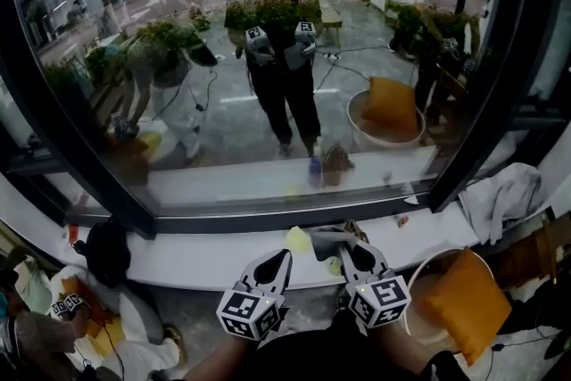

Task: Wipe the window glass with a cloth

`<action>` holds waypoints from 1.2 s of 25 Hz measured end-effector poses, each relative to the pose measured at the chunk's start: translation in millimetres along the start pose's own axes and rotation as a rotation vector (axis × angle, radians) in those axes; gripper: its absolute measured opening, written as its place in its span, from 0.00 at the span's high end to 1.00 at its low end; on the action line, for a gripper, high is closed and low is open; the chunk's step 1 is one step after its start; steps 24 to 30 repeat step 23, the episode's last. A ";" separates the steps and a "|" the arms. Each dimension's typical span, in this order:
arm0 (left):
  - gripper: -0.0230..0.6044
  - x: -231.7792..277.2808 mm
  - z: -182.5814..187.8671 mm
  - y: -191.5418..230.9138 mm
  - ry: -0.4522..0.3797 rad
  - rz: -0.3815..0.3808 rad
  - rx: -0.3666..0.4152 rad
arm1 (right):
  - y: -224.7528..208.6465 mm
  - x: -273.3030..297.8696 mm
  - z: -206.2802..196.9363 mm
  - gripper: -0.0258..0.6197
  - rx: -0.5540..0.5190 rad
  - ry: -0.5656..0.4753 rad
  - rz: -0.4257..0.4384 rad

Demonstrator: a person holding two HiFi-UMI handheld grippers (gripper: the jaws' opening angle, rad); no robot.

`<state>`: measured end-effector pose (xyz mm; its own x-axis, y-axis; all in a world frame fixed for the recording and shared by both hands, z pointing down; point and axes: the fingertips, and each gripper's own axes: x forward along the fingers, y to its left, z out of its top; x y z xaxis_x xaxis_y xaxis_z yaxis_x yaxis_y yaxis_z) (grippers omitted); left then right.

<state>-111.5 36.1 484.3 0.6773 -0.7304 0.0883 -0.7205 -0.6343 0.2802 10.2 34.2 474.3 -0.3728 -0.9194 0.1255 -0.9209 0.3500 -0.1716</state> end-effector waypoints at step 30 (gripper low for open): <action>0.95 -0.7 -0.9 6.3 0.015 -0.005 0.033 | 4.5 6.1 4.3 0.91 -0.010 -0.004 -0.002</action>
